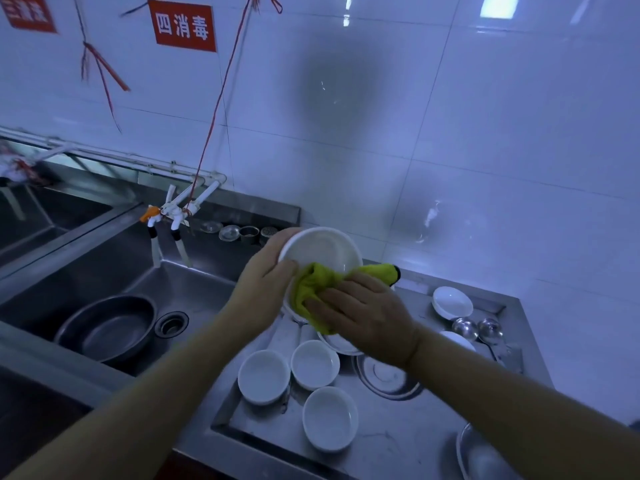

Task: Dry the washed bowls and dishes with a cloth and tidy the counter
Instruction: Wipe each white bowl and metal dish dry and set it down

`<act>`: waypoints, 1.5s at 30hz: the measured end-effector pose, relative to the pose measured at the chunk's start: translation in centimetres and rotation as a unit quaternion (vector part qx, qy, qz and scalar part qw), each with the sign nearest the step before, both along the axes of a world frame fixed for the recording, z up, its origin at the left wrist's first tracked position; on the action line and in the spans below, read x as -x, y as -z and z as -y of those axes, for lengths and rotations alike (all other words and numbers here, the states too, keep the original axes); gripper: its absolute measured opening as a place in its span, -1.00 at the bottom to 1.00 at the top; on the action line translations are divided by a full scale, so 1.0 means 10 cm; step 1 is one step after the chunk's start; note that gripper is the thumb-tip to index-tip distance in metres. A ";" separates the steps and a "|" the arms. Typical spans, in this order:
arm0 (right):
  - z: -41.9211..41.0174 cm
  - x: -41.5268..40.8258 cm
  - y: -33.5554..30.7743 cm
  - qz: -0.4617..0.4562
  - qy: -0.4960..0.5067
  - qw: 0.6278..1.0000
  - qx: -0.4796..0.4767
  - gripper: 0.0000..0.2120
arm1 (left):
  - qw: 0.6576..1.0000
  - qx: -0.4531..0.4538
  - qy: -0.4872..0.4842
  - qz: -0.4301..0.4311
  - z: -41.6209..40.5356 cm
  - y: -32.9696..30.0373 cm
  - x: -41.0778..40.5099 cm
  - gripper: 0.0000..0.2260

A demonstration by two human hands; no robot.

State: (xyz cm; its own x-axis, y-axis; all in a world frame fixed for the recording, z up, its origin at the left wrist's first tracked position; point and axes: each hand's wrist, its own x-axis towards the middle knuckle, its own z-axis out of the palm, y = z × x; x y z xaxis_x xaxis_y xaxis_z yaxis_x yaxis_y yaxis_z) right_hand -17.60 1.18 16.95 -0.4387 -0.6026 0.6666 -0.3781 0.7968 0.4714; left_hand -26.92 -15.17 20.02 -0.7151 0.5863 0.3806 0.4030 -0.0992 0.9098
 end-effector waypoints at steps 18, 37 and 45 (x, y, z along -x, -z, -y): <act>0.24 -0.24 0.17 -0.002 0.082 0.993 0.089 -0.86 | 0.999 -0.034 0.023 0.027 -0.08 0.04 -0.17 -0.68; 0.19 -0.49 -0.04 0.234 0.125 0.959 0.095 -0.48 | 0.998 -0.044 0.012 0.036 -0.02 0.18 -0.32 -0.69; 0.15 -0.45 -0.28 0.234 0.187 0.947 0.113 -0.46 | 0.998 -0.024 0.054 0.037 -0.08 0.18 -0.40 -0.72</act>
